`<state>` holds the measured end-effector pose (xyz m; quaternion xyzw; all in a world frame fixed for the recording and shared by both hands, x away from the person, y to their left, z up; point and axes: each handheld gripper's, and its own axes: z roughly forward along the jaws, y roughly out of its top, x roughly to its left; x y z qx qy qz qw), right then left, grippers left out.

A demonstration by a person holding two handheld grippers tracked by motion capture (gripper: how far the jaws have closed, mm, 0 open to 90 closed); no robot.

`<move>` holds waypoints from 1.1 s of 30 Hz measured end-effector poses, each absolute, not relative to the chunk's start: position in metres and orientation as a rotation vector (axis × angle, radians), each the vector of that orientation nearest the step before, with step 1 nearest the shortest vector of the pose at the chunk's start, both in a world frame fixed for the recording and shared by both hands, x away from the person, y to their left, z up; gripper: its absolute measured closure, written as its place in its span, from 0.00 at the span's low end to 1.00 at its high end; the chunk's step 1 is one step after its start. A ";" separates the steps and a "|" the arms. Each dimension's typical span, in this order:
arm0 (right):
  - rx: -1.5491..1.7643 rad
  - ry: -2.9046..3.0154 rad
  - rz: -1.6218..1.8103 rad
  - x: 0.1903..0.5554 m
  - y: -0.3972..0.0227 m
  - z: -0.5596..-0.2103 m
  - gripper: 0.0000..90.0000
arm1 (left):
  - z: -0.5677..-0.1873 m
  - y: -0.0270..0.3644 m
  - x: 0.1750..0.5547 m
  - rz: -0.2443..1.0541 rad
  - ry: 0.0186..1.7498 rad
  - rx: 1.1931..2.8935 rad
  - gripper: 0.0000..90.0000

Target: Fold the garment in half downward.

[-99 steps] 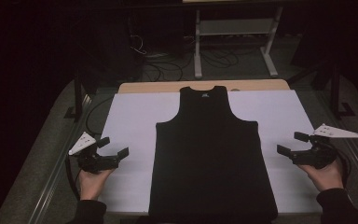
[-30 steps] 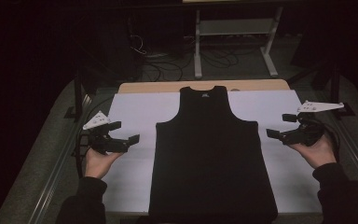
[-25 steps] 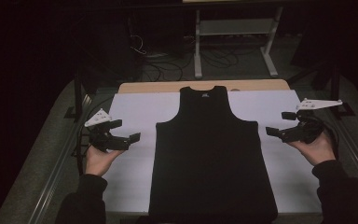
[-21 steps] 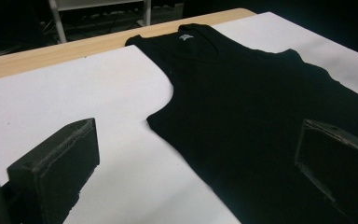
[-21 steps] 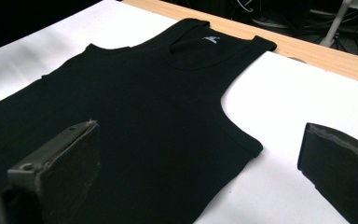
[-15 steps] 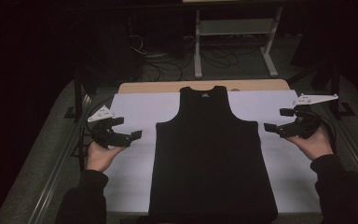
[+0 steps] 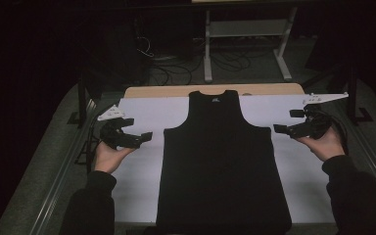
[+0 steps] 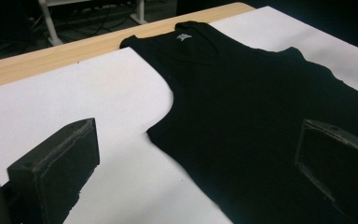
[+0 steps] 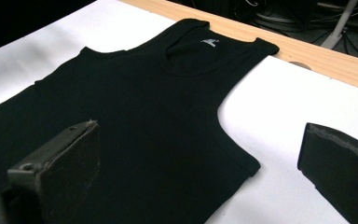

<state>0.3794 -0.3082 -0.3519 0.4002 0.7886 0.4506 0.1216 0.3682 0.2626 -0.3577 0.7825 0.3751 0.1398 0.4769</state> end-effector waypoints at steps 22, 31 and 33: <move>1.250 2.335 1.290 0.406 -0.309 -0.372 0.00 | -0.382 0.263 0.397 0.247 0.959 1.893 0.00; 1.268 2.349 1.276 0.413 -0.305 -0.381 0.00 | -0.393 0.259 0.406 0.235 0.978 1.921 0.00; 1.271 2.352 1.276 0.415 -0.306 -0.383 0.00 | -0.395 0.258 0.407 0.230 0.983 1.919 0.00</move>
